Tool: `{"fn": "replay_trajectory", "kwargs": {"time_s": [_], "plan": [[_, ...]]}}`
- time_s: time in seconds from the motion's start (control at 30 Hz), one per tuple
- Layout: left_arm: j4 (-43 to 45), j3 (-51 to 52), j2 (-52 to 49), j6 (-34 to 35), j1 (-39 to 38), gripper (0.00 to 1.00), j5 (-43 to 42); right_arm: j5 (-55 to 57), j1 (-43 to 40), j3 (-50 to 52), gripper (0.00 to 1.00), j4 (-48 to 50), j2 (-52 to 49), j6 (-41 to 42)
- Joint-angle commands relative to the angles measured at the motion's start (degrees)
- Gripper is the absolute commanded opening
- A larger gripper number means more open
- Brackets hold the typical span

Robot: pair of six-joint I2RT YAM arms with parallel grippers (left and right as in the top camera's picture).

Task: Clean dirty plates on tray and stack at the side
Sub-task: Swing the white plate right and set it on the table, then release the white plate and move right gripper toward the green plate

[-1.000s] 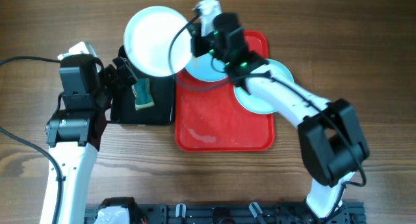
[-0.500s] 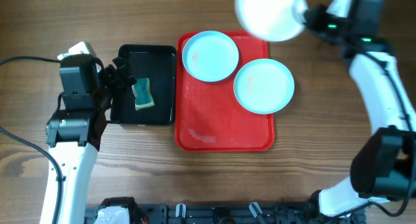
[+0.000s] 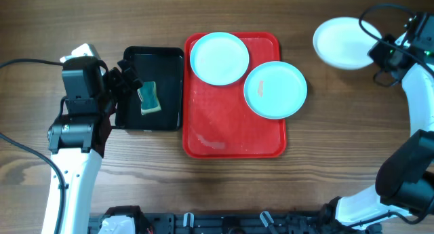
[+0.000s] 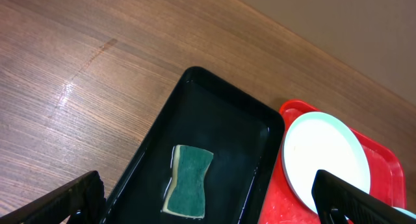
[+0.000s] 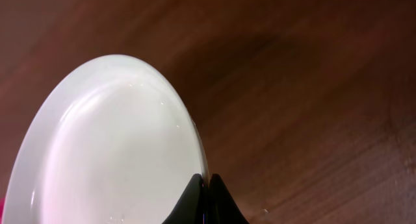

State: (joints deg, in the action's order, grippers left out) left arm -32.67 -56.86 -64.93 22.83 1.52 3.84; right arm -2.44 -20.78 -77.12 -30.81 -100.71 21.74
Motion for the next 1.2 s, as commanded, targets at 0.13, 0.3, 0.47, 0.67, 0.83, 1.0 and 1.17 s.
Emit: {"fn": "replay_trajectory", "kwargs": {"time_s": [0.13,0.3,0.47,0.67,0.83,1.0,1.17], "plan": [[0.2,-0.6,0.0,-0.1,0.3,1.00,0.8,0.5,1.8,2.6,0.04,0.3,-6.6,-1.0],[0.2,-0.6,0.0,-0.1,0.3,1.00,0.8,1.7,3.7,2.6,0.04,0.8,-8.3,-2.3],[0.2,-0.6,0.0,-0.1,0.3,1.00,0.8,1.8,3.8,2.6,0.09,1.2,-8.3,-2.2],[0.2,-0.6,0.0,-0.1,0.3,1.00,0.8,0.1,3.8,2.6,0.35,1.2,-8.3,-3.9],[0.2,-0.6,0.0,-0.1,0.3,1.00,0.8,-9.6,4.0,1.5,0.38,-3.9,-6.5,-5.3],[0.2,-0.6,0.0,-0.1,0.3,1.00,0.8,-23.4,4.5,1.3,0.30,-21.2,-3.5,-8.3],[0.2,-0.6,0.0,-0.1,0.3,1.00,0.8,-23.1,10.1,2.6,0.31,-33.8,-3.4,-12.2]]}}
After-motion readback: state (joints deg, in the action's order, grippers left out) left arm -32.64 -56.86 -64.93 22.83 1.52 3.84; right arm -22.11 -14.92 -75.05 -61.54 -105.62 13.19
